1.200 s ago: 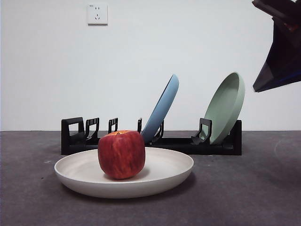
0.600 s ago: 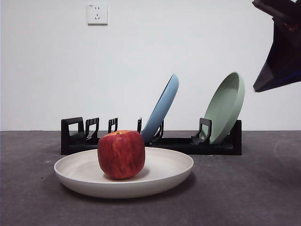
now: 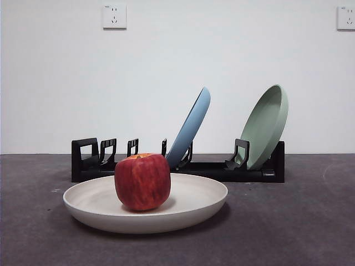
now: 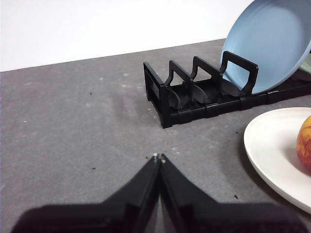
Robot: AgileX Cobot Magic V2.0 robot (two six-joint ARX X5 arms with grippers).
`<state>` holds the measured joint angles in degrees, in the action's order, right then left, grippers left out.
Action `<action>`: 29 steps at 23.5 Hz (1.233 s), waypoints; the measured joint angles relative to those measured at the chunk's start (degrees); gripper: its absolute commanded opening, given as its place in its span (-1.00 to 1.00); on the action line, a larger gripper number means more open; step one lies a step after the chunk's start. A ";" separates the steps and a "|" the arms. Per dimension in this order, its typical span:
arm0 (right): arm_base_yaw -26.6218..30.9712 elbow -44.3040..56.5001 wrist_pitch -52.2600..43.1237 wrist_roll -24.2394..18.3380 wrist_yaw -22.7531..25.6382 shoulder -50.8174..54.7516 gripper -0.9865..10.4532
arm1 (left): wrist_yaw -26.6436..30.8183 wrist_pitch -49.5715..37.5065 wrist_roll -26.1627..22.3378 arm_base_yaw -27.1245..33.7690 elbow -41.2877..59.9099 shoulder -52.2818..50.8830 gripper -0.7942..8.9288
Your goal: Take the yellow plate from the plate rack,put the plate on the table,take the apple from the table,put the apple in the plate
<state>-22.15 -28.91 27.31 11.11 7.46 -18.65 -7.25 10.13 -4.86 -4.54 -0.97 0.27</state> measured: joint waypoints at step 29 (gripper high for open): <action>15.74 27.98 -18.03 -10.19 -14.95 18.43 -0.83 | 0.00 0.00 0.00 0.00 0.00 0.00 -0.84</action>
<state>-6.42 -0.93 9.28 0.93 -7.49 -0.23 -7.25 10.13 -4.86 -4.54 -0.97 0.27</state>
